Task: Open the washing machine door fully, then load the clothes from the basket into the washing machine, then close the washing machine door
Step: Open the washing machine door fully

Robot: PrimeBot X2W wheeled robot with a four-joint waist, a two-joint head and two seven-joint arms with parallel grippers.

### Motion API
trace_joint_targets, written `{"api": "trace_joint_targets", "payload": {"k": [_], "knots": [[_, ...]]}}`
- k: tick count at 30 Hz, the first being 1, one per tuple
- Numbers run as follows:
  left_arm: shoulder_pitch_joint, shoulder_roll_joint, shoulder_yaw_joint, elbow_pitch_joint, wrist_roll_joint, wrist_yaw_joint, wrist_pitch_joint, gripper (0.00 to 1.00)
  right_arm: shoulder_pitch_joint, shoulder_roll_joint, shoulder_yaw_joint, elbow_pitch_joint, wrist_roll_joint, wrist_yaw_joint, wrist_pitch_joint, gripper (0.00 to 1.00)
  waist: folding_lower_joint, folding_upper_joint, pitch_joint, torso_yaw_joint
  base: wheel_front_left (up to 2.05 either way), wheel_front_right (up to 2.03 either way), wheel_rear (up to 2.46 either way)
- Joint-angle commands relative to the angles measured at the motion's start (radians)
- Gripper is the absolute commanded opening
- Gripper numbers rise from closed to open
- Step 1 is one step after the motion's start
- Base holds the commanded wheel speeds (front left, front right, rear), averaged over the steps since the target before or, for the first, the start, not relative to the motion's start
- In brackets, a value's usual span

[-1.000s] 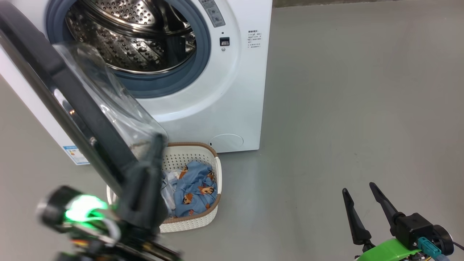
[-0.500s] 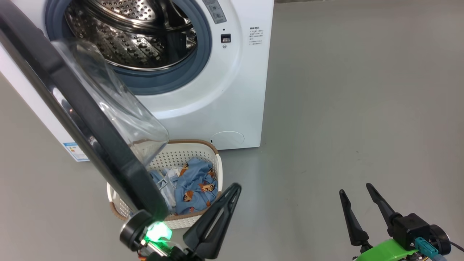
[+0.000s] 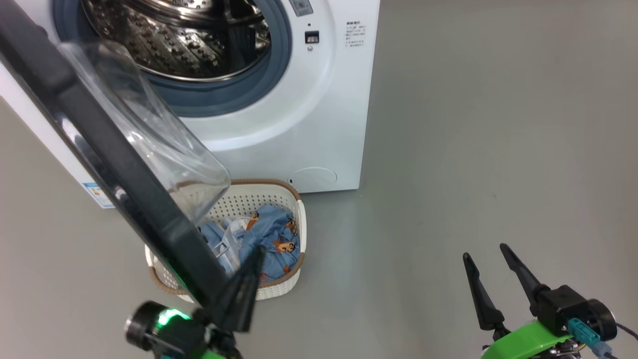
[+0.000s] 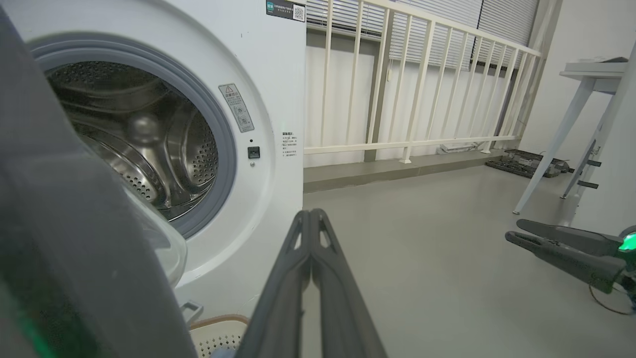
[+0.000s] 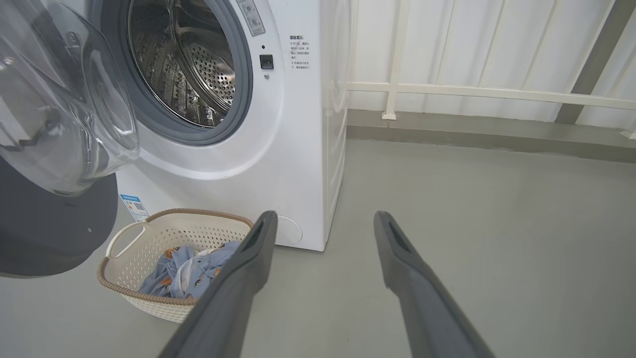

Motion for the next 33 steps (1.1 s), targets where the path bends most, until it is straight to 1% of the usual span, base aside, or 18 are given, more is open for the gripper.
{"api": "trace_joint_targets", "payload": {"k": [1,7,15,21,28,31,33], "knots": [[-0.047,-0.003,0.047,-0.007,-0.005,0.009,-0.004,0.00,-0.035,-0.012,0.028,-0.021,0.013,0.006,-0.012,1.00,0.0000,0.0000,0.012,-0.003,0.00,0.00,0.00],[-0.077,-0.009,0.101,0.053,-0.025,0.018,-0.004,0.00,-0.041,-0.015,0.026,-0.017,0.020,0.006,-0.012,1.00,0.0000,0.0000,0.030,-0.006,0.00,0.00,0.00],[-0.082,-0.011,0.127,0.106,-0.058,0.039,-0.004,0.00,-0.042,-0.012,0.020,-0.006,0.024,0.006,-0.012,1.00,0.0000,0.0000,0.024,0.022,0.00,0.00,0.00],[-0.063,-0.011,0.130,0.110,-0.068,0.046,-0.004,0.00,-0.038,-0.010,0.026,0.003,0.028,0.006,-0.012,1.00,0.0000,0.0000,0.014,0.073,0.00,0.00,0.00],[-0.032,-0.011,0.147,0.106,-0.074,0.072,-0.004,0.00,-0.035,-0.014,0.033,0.008,0.032,0.006,-0.012,1.00,0.0000,0.0000,0.004,0.150,0.00,0.00,0.00],[-0.017,-0.011,0.165,0.102,-0.102,0.082,-0.004,0.00,-0.034,-0.013,0.032,0.011,0.034,0.006,-0.012,1.00,0.0000,0.0000,0.000,0.180,0.00,0.00,0.00],[-0.006,-0.011,0.182,0.102,-0.098,0.084,-0.004,0.00,-0.033,-0.012,0.034,0.012,0.035,0.006,-0.012,1.00,0.0000,0.0000,-0.002,0.198,0.00,0.00,0.00]]}}
